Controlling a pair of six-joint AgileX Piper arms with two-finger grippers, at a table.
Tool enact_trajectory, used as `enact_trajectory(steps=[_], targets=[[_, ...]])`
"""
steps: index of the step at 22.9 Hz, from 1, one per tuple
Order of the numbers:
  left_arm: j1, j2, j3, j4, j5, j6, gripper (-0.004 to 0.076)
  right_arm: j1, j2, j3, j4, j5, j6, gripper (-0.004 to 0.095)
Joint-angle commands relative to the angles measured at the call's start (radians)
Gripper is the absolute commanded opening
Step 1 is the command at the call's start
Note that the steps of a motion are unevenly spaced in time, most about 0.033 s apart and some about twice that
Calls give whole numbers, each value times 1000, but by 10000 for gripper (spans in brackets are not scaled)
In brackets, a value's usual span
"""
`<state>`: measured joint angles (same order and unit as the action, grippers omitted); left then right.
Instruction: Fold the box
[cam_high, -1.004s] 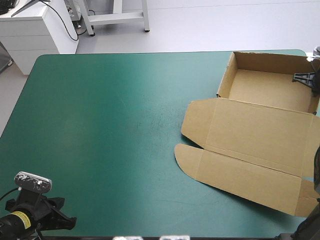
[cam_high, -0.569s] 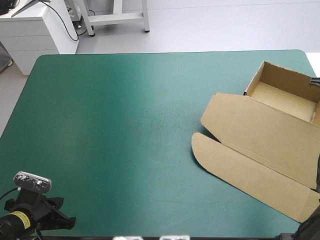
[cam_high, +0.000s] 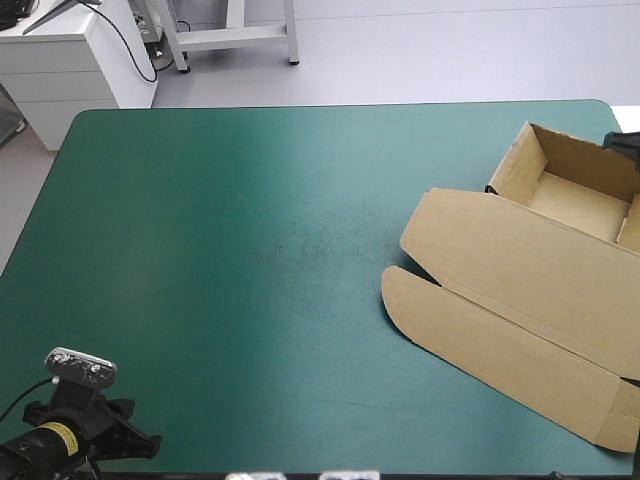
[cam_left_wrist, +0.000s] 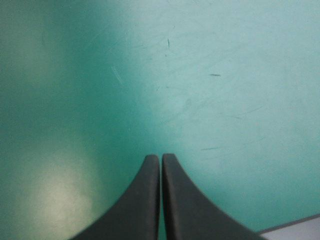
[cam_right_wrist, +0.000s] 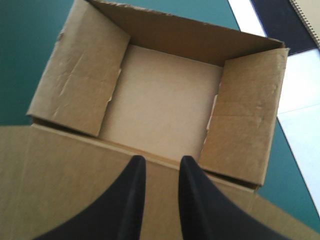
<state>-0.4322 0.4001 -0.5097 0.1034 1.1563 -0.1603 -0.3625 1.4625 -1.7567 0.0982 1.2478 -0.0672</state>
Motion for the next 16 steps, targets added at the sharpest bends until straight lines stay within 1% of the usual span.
enact_trajectory(steps=[1, 3, 5, 6, 9, 14, 16], targets=[[-4, -4, 4, -21, -122, 1, -8, 24, -180, 122, 39, -2, -32, 112], [-4, -8, 7, -24, -117, 30, -8, 72, -341, 310, 50, -4, -76, 72], [-4, -20, 7, -24, -117, 33, -8, 128, -481, 504, 55, -41, -99, 68], [-4, -22, 7, -24, -117, 33, -8, 142, -515, 549, 63, -46, -107, 68], [-4, -24, 7, -22, -117, 33, -8, 184, -685, 784, 86, -67, -137, 67], [-4, -24, 7, -22, -117, 33, -8, 184, -842, 1011, 97, -125, -160, 64], [-4, -24, 7, -22, -117, 33, -8, 184, -894, 1065, 104, -136, -160, 64]])
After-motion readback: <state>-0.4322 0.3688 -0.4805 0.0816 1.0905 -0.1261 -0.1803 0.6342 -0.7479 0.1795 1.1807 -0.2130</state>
